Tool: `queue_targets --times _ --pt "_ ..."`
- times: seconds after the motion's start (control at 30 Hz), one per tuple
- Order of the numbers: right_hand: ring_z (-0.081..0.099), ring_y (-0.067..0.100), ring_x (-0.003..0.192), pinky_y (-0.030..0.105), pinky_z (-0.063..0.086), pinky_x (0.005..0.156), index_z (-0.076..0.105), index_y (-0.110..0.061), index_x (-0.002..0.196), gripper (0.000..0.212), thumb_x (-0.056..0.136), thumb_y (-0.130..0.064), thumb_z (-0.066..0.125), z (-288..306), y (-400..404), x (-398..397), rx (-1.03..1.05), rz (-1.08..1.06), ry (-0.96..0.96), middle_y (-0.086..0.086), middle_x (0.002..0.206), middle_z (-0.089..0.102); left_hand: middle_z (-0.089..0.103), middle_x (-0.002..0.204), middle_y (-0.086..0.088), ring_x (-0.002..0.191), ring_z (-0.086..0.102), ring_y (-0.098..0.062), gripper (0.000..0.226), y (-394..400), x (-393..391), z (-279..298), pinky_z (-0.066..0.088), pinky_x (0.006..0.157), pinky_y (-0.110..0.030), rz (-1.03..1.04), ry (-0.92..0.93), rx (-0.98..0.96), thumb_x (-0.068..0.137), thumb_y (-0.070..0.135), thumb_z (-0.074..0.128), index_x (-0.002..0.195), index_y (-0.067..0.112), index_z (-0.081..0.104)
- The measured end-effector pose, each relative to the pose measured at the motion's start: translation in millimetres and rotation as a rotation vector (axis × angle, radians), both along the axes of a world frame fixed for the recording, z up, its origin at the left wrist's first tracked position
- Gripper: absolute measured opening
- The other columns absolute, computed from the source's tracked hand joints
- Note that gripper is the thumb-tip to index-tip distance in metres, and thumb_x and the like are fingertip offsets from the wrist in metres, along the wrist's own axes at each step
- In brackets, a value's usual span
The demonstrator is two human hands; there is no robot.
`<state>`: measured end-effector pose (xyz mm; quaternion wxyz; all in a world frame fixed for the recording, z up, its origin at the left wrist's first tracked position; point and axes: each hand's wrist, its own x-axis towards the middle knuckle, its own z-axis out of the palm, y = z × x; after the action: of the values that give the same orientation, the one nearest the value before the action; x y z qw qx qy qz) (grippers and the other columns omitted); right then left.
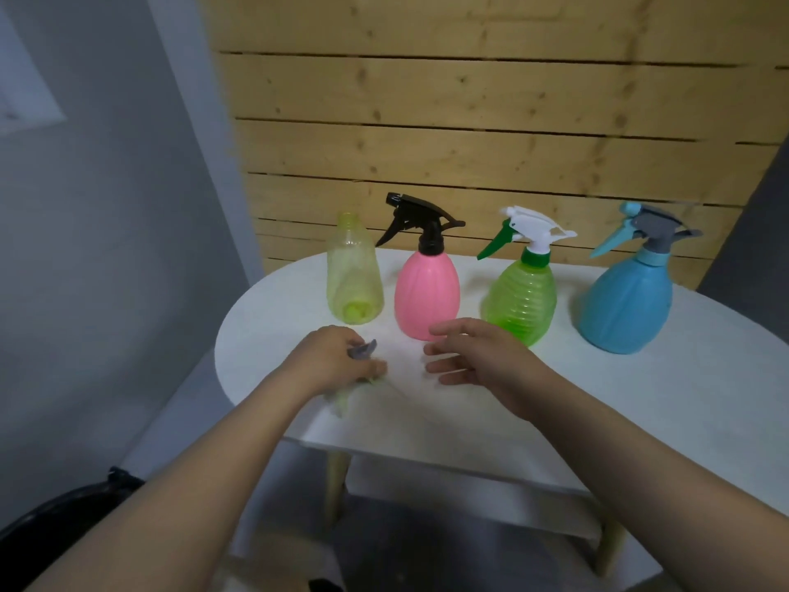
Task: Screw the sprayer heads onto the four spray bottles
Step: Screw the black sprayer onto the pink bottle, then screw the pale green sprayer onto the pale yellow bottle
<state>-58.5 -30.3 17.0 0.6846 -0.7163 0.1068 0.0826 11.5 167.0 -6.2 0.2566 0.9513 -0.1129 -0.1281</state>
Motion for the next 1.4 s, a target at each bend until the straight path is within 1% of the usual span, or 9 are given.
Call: queue_targets --times 0.07,0.17,0.37,0.5,0.63,0.8,1.03,1.23,1.4 --pt "0.067 0.021 0.080 0.030 0.056 0.071 0.060 -0.006 0.114 0.026 0.089 -0.007 0.055 0.4 9.9 5.0 -0.085 0.000 -0.061 0.012 0.099 0.067 0.055 0.070 0.003 0.066 0.051 -0.014 0.046 9.4 0.6 1.8 0.033 0.057 -0.029 0.019 0.005 -0.003 0.066 0.057 0.071 0.076 0.013 0.065" --pt "0.066 0.021 0.095 0.033 0.054 0.086 0.059 -0.009 0.121 0.032 0.089 -0.015 0.057 -0.3 29.2 15.2 -0.188 0.021 -0.142 0.011 0.109 0.066 0.045 0.065 -0.004 0.058 0.045 -0.015 0.049 33.7 5.1 3.3 0.028 0.055 -0.029 0.080 0.022 -0.101 0.059 0.056 0.075 0.069 0.010 0.061" --pt "0.050 0.015 0.119 0.031 0.040 0.096 0.039 -0.013 0.140 0.057 0.090 -0.035 0.056 2.5 76.8 53.2 -0.395 0.033 -0.261 0.000 0.135 0.053 0.064 0.121 -0.003 0.109 0.057 -0.018 0.056 75.2 15.2 1.7 0.040 0.084 -0.024 0.184 -0.163 -0.280 0.066 0.035 0.079 0.114 0.010 0.066" --pt "0.049 0.026 0.118 0.033 0.040 0.086 0.027 -0.007 0.142 0.074 0.085 -0.039 0.062 -6.9 103.3 81.1 -0.495 -0.077 -0.250 0.010 0.138 0.047 0.061 0.127 -0.004 0.114 0.056 -0.019 0.061 89.2 20.5 -3.8 0.044 0.095 -0.031 0.232 -0.197 -0.290 0.067 0.036 0.078 0.120 0.011 0.062" --pt "0.024 0.030 0.142 0.037 0.029 0.108 -0.004 -0.004 0.148 0.105 0.081 -0.041 0.067 -14.9 119.8 108.4 -0.494 -0.181 -0.224 0.012 0.157 0.019 0.060 0.127 -0.004 0.112 0.057 -0.019 0.070 95.4 25.5 -5.8 0.045 0.096 -0.033 0.232 -0.205 -0.309 0.060 0.043 0.075 0.121 0.012 0.061" --pt "0.037 0.031 0.134 0.038 0.036 0.105 0.013 -0.005 0.147 0.099 0.076 -0.034 0.075 -23.1 125.2 131.3 -0.388 -0.297 -0.258 0.014 0.148 0.036 0.061 0.118 0.000 0.106 0.058 -0.017 0.064 92.6 26.1 -8.4 0.043 0.085 -0.025 0.216 -0.204 -0.351 0.061 0.040 0.074 0.118 0.013 0.063" --pt "0.056 0.026 0.110 0.028 0.038 0.076 0.042 -0.008 0.130 0.073 0.073 -0.038 0.076 -28.3 124.5 133.5 -0.459 -0.292 -0.288 0.006 0.121 0.059 0.061 0.108 0.004 0.095 0.054 -0.010 0.054 91.4 27.8 -7.3 0.037 0.078 -0.021 0.197 -0.198 -0.324 0.068 0.036 0.075 0.116 0.015 0.063" --pt "0.046 0.007 0.103 0.022 0.039 0.081 0.041 -0.015 0.136 0.083 0.067 -0.043 0.079 -14.2 103.6 86.9 -0.435 -0.141 -0.395 -0.009 0.115 0.048 0.059 0.091 0.010 0.086 0.055 -0.012 0.038 88.0 22.5 -6.0 0.040 0.071 -0.025 0.124 -0.080 -0.335 0.064 0.043 0.077 0.094 0.022 0.066" --pt "0.056 0.014 0.111 0.026 0.047 0.088 0.048 -0.018 0.133 0.080 0.065 -0.042 0.081 8.2 52.6 37.4 -0.560 -0.116 -0.465 -0.003 0.124 0.059 0.053 0.080 0.010 0.078 0.051 -0.011 0.027 67.8 16.1 1.5 0.037 0.067 -0.025 0.056 -0.008 -0.406 0.066 0.041 0.078 0.080 0.023 0.063"
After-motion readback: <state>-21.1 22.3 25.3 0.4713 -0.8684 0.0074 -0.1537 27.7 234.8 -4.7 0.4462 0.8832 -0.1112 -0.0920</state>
